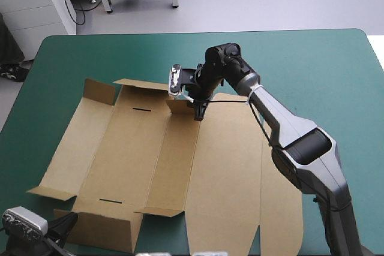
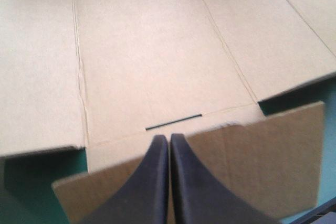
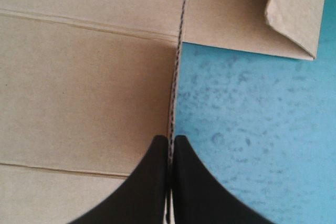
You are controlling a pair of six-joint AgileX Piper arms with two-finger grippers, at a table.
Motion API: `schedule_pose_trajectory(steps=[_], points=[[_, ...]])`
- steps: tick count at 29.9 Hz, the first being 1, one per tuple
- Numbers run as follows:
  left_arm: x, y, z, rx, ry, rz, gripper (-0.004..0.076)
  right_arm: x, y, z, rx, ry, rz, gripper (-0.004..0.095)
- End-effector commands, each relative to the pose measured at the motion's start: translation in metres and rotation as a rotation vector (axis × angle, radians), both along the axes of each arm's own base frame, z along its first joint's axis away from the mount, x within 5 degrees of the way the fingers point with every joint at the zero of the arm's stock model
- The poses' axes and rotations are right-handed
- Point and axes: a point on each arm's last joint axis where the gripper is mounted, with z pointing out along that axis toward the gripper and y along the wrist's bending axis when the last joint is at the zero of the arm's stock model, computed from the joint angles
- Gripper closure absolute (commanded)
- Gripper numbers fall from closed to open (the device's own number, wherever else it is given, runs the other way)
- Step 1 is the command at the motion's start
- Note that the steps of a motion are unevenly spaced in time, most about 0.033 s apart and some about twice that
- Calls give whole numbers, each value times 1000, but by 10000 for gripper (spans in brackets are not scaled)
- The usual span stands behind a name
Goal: Fold the box
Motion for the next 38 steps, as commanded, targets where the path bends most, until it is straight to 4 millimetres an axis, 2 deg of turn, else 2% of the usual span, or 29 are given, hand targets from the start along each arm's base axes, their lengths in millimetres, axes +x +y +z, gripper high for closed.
schedule_pose_trajectory(steps=[1, 10, 13, 16, 20, 21, 23, 26, 30, 34, 38], points=[[0, 0, 11, -38, -83, -5, 731, -16, -4, 46, 65, -73, 32, 929], [0, 0, 11, -38, -83, -5, 731, -14, -4, 52, 95, -117, 17, 925], [0, 0, 11, -38, -83, -5, 731, -14, -4, 53, 99, -123, 14, 883], [0, 0, 11, -38, -83, -5, 731, -15, -4, 52, 86, -110, 21, 738], [0, 0, 11, -38, -83, -5, 731, -17, -6, 52, 70, -97, 32, 468], [0, 0, 11, -38, -83, -5, 731, -17, -7, 54, 71, -99, 21, 420], [0, 0, 11, -38, -83, -5, 731, -17, -10, 59, 77, -88, -22, 393], [0, 0, 11, -38, -83, -5, 731, -18, -21, 82, 109, -116, -142, 396], [0, 0, 11, -38, -83, -5, 731, -24, -46, 123, 177, -176, -256, 396], [0, 0, 11, -38, -83, -5, 731, -42, -78, 166, 252, -229, -383, 396], [0, 0, 11, -38, -83, -5, 731, -70, -111, 209, 313, -311, -527, 397]])
